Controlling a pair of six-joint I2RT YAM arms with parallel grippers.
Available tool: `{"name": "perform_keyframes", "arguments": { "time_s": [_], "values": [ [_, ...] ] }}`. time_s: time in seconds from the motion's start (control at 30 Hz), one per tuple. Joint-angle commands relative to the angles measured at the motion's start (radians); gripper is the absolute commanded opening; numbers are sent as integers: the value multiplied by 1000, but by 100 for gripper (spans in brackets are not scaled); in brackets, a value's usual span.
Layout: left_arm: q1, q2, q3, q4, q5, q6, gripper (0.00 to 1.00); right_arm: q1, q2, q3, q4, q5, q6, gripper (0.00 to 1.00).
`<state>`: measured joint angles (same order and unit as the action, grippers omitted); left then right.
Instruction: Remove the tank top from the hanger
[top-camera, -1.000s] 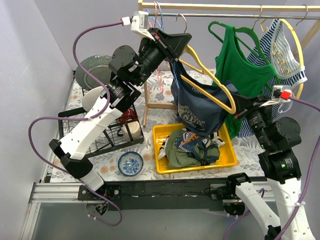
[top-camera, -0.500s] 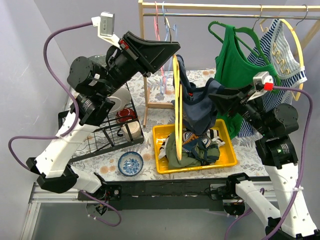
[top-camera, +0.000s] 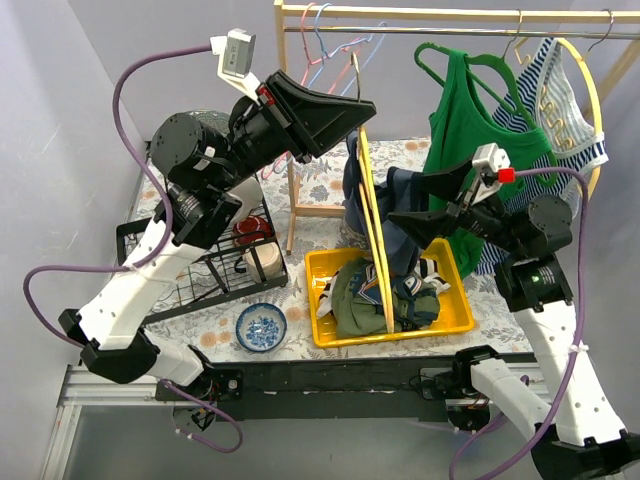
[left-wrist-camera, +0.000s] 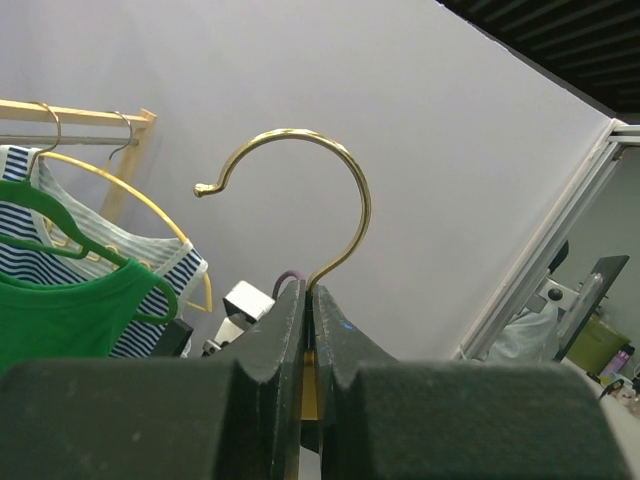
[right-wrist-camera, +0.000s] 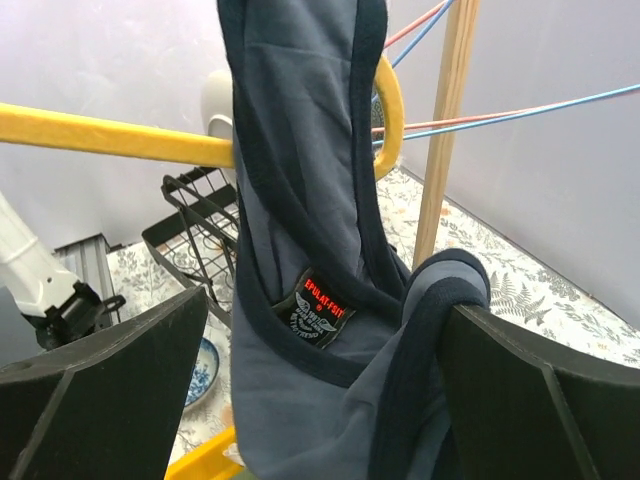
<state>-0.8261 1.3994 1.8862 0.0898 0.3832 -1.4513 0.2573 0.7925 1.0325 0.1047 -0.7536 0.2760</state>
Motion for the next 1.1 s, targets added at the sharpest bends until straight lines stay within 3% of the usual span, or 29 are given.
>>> {"name": "perform_keyframes", "arguments": {
  "time_s": [0.0,0.23,0.4,0.5,0.63,0.7,0.77,1.07],
  "values": [
    [2,1,7,93,14,-4,0,3,36,-17,53,-67,-60,99],
    [2,64,59,148,22,-38,0,62,66,-40,58,20,-61,98],
    [2,88,63,175,23,-83,0,189,102,-20,20,248,-126,97],
    [2,98,85,159,43,-104,0,207,137,0,-23,400,-135,84],
    [2,92,128,64,62,-107,0,207,169,18,-79,551,-152,32],
    [7,78,143,4,86,-106,0,207,172,38,-89,585,-161,22],
    [22,55,137,-21,132,-130,0,207,177,64,-103,631,-176,2],
    [82,26,156,-33,475,-291,0,207,237,204,-174,767,-196,1]
  ]
}}
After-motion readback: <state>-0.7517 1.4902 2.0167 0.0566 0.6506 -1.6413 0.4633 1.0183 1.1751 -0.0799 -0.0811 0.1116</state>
